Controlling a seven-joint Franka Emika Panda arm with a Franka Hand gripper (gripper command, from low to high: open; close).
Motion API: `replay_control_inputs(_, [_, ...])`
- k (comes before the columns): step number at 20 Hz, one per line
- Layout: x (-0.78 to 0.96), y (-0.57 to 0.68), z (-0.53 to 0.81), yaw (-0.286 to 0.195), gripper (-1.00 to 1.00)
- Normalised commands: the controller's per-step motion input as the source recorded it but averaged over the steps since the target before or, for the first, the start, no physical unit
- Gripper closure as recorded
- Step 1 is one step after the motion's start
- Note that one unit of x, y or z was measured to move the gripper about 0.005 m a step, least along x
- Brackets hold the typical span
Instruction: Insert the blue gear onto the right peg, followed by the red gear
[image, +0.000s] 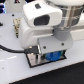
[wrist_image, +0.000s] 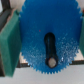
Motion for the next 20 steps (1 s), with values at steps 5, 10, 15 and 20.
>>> replay_control_inputs(5, [-0.11,0.06,0.06,0.0,-1.0])
replay_control_inputs(10, [-0.26,0.08,0.35,0.0,-1.0])
replay_control_inputs(15, [-0.53,0.11,0.39,0.0,-1.0])
replay_control_inputs(20, [-0.71,0.31,0.32,0.0,-1.0])
